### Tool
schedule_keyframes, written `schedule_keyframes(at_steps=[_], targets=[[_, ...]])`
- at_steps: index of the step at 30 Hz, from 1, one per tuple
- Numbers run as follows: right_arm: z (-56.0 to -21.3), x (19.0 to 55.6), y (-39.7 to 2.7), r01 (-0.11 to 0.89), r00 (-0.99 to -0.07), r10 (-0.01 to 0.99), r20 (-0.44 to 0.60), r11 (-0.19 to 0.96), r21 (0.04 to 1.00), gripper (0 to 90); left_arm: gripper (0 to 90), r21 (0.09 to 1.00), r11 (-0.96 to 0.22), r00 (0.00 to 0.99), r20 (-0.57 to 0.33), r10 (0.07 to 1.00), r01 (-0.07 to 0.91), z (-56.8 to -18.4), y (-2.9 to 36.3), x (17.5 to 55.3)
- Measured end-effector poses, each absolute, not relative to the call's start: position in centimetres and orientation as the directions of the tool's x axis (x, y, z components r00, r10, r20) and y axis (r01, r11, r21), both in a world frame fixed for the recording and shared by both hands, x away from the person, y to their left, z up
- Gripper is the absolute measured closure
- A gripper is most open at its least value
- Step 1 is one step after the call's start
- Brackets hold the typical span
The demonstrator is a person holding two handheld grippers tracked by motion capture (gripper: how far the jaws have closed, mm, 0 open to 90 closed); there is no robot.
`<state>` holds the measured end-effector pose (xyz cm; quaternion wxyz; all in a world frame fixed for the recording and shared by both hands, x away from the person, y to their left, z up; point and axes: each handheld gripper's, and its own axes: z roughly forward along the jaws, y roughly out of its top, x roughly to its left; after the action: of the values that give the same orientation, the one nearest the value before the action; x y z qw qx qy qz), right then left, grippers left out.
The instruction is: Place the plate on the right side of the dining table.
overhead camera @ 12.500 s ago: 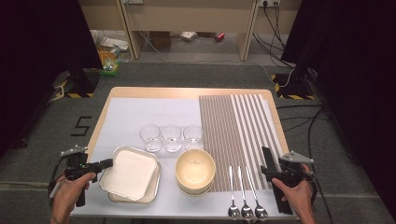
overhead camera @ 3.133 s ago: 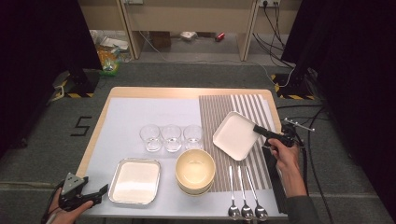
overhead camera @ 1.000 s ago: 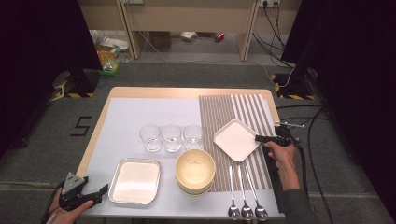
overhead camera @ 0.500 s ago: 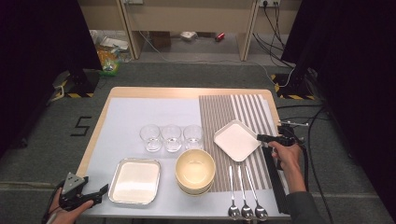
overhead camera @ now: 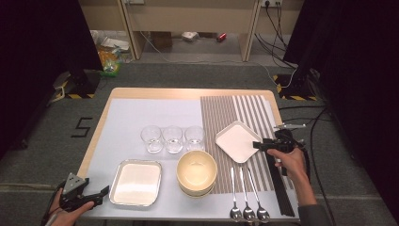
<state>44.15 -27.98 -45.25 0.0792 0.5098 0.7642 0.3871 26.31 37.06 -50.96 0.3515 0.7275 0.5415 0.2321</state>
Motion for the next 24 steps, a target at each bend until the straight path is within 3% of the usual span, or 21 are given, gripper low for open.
schedule_keyframes(at_steps=[17, 24], targets=[[-43.9, 42.2, -26.4, 0.617, -0.612, 0.770, 0.178, 0.325, 0.717, 32.5, 12.1, 0.756, -0.172, 0.299, -0.033, 0.954, 0.632, -50.9, 36.9, 26.5], [-44.1, 41.9, -26.1, 0.610, -0.621, 0.769, 0.151, 0.353, 0.710, 30.1, 12.1, 0.753, -0.171, 0.302, -0.038, 0.953, 0.635, -50.8, 36.9, 26.5]])
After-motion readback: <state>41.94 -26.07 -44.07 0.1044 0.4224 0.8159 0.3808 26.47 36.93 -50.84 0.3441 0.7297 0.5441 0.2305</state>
